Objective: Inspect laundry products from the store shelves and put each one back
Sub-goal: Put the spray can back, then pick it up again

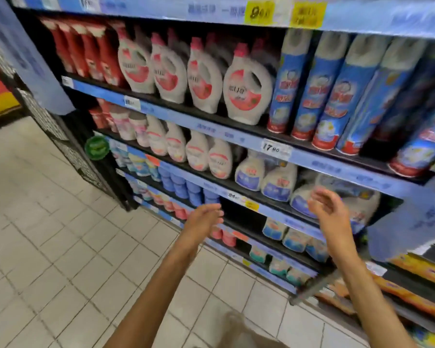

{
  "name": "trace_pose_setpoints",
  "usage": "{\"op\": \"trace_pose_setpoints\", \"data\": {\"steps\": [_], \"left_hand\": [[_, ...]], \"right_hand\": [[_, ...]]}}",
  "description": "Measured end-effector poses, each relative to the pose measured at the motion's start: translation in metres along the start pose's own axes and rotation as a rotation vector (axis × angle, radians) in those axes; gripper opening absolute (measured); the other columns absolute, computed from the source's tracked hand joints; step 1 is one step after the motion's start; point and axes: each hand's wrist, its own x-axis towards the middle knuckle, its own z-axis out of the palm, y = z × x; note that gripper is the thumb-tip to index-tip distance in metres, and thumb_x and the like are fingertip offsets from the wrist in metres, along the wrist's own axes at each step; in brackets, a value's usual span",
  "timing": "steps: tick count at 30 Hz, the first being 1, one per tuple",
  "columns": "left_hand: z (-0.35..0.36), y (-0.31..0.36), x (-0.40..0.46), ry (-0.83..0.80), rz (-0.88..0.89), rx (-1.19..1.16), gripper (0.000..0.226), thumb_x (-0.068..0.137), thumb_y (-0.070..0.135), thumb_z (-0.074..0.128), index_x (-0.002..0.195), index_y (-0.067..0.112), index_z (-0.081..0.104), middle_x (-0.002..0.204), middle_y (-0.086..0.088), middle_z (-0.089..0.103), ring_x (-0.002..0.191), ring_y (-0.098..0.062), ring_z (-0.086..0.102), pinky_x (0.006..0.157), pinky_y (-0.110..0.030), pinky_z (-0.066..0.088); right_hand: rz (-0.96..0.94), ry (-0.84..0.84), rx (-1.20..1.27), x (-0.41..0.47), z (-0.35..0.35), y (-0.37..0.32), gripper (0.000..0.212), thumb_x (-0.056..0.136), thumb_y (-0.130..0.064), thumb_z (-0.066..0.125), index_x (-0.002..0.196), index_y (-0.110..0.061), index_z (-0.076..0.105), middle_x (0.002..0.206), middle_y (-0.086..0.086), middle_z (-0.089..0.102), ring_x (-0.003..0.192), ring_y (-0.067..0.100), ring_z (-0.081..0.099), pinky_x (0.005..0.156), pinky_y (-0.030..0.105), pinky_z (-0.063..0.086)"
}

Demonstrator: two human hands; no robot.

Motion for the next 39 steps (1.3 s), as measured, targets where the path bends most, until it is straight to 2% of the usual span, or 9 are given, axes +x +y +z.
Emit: {"op": "trace_pose_setpoints", "data": {"steps": [3, 6, 10, 13, 16, 23, 30, 36, 39], "left_hand": [[0.02, 0.065, 0.056, -0.096, 0.133, -0.059, 0.026, 0.097, 0.004, 0.047, 0.122, 0.002, 0.055, 0.095, -0.005, 0.063, 0.088, -0.017, 0.059, 0.078, -0.023, 0.048], [0.046, 0.109, 0.094, -0.226, 0.253, -0.073, 0.02, 0.098, 0.006, 0.047, 0.115, 0.012, 0.056, 0.108, -0.009, 0.064, 0.097, -0.018, 0.06, 0.09, -0.031, 0.048], [0.084, 0.15, 0.124, -0.454, 0.344, -0.052, 0.024, 0.098, 0.002, 0.043, 0.12, 0.006, 0.054, 0.113, -0.009, 0.062, 0.103, -0.018, 0.059, 0.08, -0.02, 0.051], [0.103, 0.167, 0.132, -0.57, 0.383, 0.03, 0.026, 0.099, 0.004, 0.043, 0.122, 0.006, 0.054, 0.118, -0.011, 0.063, 0.101, -0.016, 0.06, 0.085, -0.024, 0.049], [0.112, 0.176, 0.135, -0.64, 0.397, 0.07, 0.026, 0.099, 0.007, 0.045, 0.123, 0.006, 0.054, 0.122, -0.011, 0.064, 0.101, -0.013, 0.061, 0.085, -0.021, 0.049], [0.115, 0.178, 0.137, -0.746, 0.433, 0.086, 0.03, 0.096, 0.008, 0.052, 0.125, 0.007, 0.053, 0.124, -0.009, 0.063, 0.108, -0.015, 0.06, 0.085, -0.017, 0.05], [0.119, 0.154, 0.122, -0.953, 0.492, 0.268, 0.06, 0.084, 0.019, 0.072, 0.137, 0.016, 0.043, 0.136, -0.004, 0.053, 0.123, -0.015, 0.052, 0.103, -0.031, 0.045], [0.102, 0.13, 0.109, -0.952, 0.497, 0.202, 0.044, 0.082, 0.019, 0.074, 0.116, 0.029, 0.049, 0.107, 0.008, 0.062, 0.085, 0.002, 0.063, 0.073, -0.015, 0.055], [0.081, 0.125, 0.11, -0.987, 0.391, 0.163, 0.039, 0.074, 0.028, 0.072, 0.109, 0.034, 0.054, 0.106, 0.003, 0.068, 0.088, -0.003, 0.066, 0.078, -0.02, 0.056]], "right_hand": [[-0.202, 0.272, 0.003, 0.059, 0.003, -0.041, 0.039, 0.09, -0.005, 0.062, 0.127, -0.01, 0.048, 0.122, 0.011, 0.053, 0.101, 0.006, 0.054, 0.082, 0.008, 0.043], [-0.298, 0.485, -0.029, 0.094, -0.004, -0.065, 0.053, 0.089, -0.012, 0.065, 0.135, -0.007, 0.039, 0.135, 0.016, 0.045, 0.115, 0.013, 0.05, 0.096, 0.019, 0.043], [-0.229, 0.627, -0.125, 0.123, -0.014, -0.087, 0.072, 0.091, -0.026, 0.063, 0.145, -0.002, 0.022, 0.148, 0.012, 0.031, 0.134, 0.015, 0.034, 0.113, 0.026, 0.028], [-0.255, 0.608, -0.067, 0.137, -0.02, -0.101, 0.049, 0.092, -0.021, 0.061, 0.133, -0.008, 0.038, 0.129, 0.0, 0.05, 0.114, -0.002, 0.046, 0.1, 0.015, 0.039], [-0.282, 0.553, -0.077, 0.146, -0.025, -0.105, 0.033, 0.092, -0.017, 0.062, 0.121, -0.011, 0.05, 0.122, 0.005, 0.059, 0.112, 0.014, 0.058, 0.098, 0.031, 0.047], [-0.318, 0.67, -0.069, 0.124, -0.017, -0.107, 0.035, 0.089, -0.023, 0.066, 0.117, -0.01, 0.051, 0.108, -0.007, 0.063, 0.097, -0.004, 0.06, 0.092, 0.026, 0.051], [-0.27, 0.595, 0.127, 0.073, 0.013, -0.122, 0.05, 0.086, -0.03, 0.066, 0.127, -0.005, 0.052, 0.119, 0.003, 0.065, 0.107, 0.009, 0.063, 0.088, 0.022, 0.052], [-0.177, 0.485, 0.244, 0.057, 0.043, -0.128, 0.063, 0.072, -0.038, 0.072, 0.123, -0.007, 0.052, 0.109, 0.003, 0.069, 0.097, 0.01, 0.068, 0.076, 0.019, 0.055], [-0.14, 0.416, 0.376, 0.065, 0.041, -0.134, 0.043, 0.084, -0.041, 0.067, 0.115, -0.014, 0.056, 0.096, -0.007, 0.071, 0.088, 0.006, 0.068, 0.073, 0.02, 0.054]]}}
